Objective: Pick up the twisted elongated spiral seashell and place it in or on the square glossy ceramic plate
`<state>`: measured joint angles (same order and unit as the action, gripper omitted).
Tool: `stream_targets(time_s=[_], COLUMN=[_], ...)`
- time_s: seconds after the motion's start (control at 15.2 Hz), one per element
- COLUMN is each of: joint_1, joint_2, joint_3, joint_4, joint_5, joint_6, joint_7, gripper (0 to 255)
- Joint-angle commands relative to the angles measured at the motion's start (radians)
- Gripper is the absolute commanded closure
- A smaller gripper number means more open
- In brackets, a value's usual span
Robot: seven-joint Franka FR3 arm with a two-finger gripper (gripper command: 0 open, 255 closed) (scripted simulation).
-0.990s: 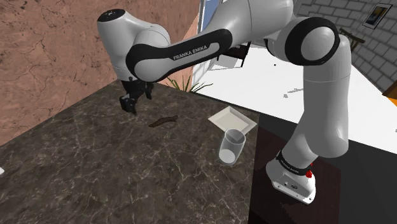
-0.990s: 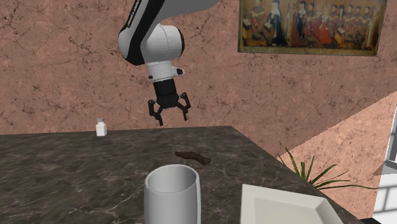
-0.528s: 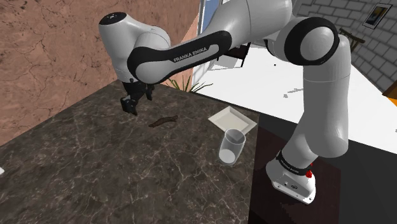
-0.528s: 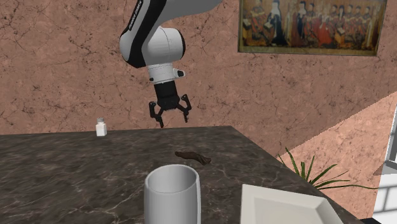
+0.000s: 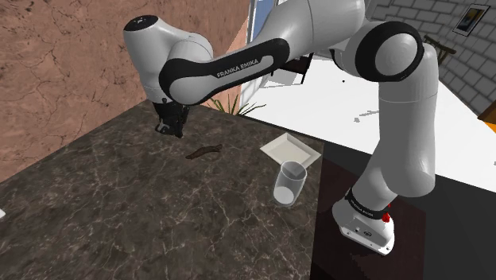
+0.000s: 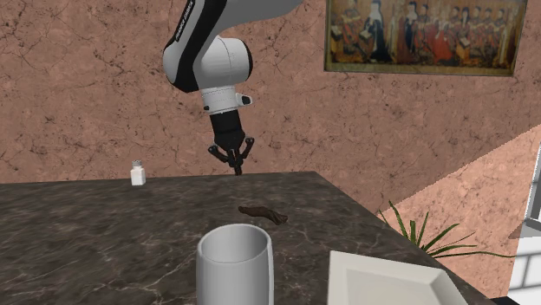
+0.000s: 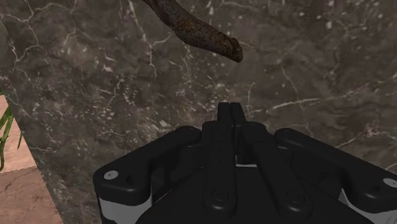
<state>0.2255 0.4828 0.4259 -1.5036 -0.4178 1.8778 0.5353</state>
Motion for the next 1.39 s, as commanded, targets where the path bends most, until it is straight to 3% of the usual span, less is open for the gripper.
stream_targets(time_s=[0.0,0.13,0.2,0.46,0.66,1.32], joint_1=[0.0,0.0,0.0,-0.138,-0.199,-0.217], joint_2=[0.0,0.0,0.0,0.039,0.109,0.119], joint_3=[0.0,0.0,0.0,0.091,0.137,0.13], joint_4=[0.0,0.0,0.0,-0.039,-0.004,-0.093], joint_5=[0.0,0.0,0.0,0.062,0.046,0.03], joint_6=[0.0,0.0,0.0,-0.046,-0.137,-0.043], joint_7=[0.0,0.0,0.0,-0.587,-0.966,-0.952], gripper=[255,255,0,0,0,0])
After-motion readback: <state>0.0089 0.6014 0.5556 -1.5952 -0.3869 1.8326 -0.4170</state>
